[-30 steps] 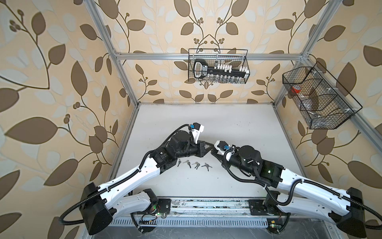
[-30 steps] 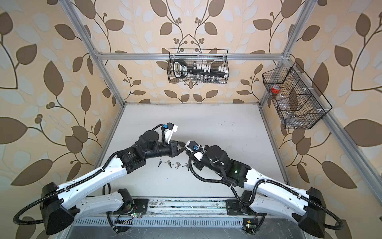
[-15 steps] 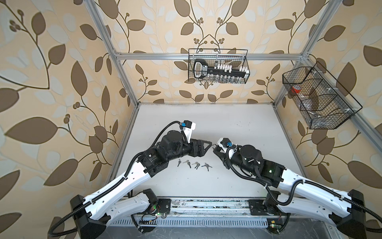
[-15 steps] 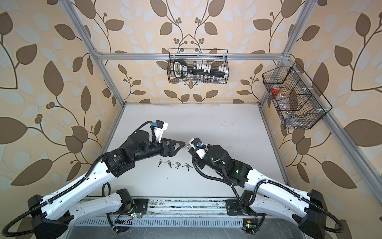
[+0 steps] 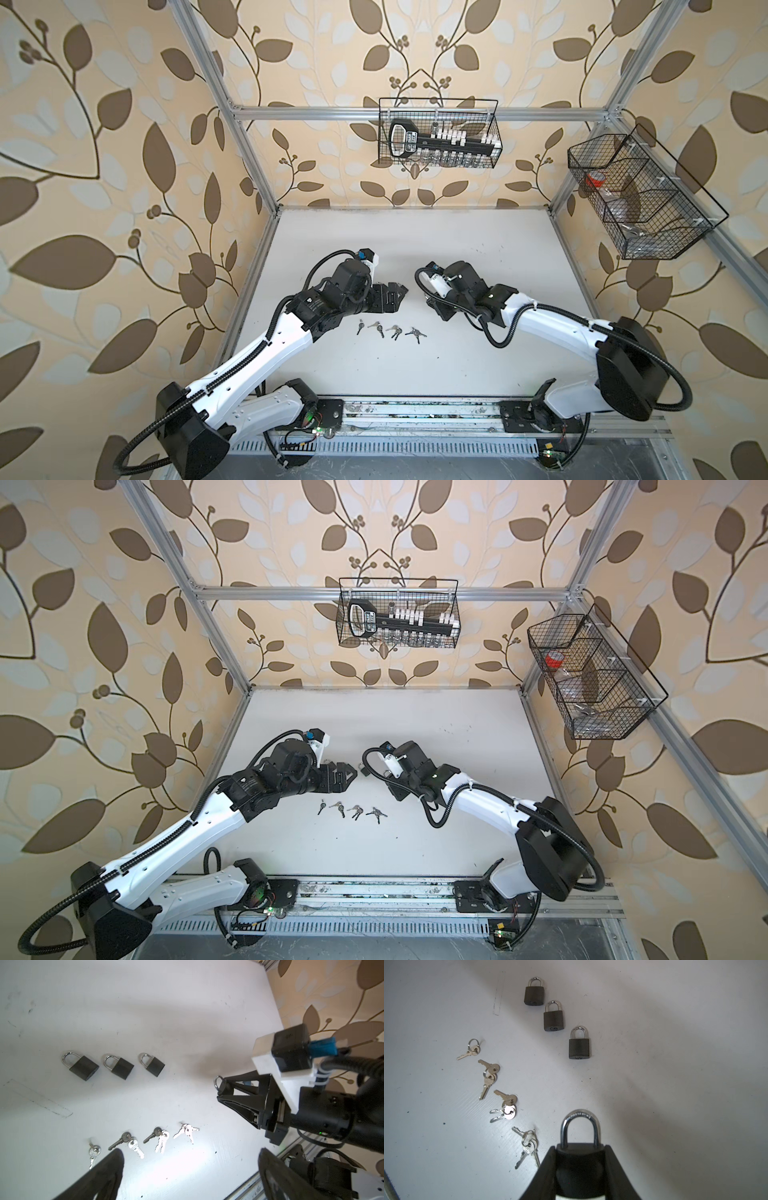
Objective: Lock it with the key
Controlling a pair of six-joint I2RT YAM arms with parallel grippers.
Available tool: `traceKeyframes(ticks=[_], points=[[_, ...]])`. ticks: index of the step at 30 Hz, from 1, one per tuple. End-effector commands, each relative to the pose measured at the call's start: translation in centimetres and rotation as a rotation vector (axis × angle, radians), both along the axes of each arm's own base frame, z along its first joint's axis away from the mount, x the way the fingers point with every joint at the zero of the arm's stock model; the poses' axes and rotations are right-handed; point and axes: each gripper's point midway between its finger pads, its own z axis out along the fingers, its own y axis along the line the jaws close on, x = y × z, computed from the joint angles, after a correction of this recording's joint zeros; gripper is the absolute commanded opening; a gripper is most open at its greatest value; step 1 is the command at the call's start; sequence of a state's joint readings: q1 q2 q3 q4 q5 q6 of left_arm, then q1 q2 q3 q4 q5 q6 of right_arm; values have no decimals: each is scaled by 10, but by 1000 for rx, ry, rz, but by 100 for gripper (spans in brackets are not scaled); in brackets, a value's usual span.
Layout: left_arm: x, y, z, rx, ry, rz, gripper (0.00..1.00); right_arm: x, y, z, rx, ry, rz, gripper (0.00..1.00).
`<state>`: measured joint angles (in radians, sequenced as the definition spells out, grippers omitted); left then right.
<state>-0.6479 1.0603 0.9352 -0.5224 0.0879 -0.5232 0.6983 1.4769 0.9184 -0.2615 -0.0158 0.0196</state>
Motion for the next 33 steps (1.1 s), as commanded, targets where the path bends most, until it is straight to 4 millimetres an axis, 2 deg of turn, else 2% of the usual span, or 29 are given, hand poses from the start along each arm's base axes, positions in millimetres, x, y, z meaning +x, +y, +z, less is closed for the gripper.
traceKeyframes(ticks=[1,8,11,18,33], points=[[8,18,1,97,-21,70,99,13,4,-6,-20,26,27,0],[20,57,0,118,-160,259,99,43,5,-30,-83,29,26,0],[17,70,-2,94,-136,281,99,50,11,-39,-91,41,40,0],[12,76,-14,8,-21,244,99,63,20,-57,-109,65,52,0],[11,82,-12,-5,-17,259,99,78,20,-83,-103,127,37,0]])
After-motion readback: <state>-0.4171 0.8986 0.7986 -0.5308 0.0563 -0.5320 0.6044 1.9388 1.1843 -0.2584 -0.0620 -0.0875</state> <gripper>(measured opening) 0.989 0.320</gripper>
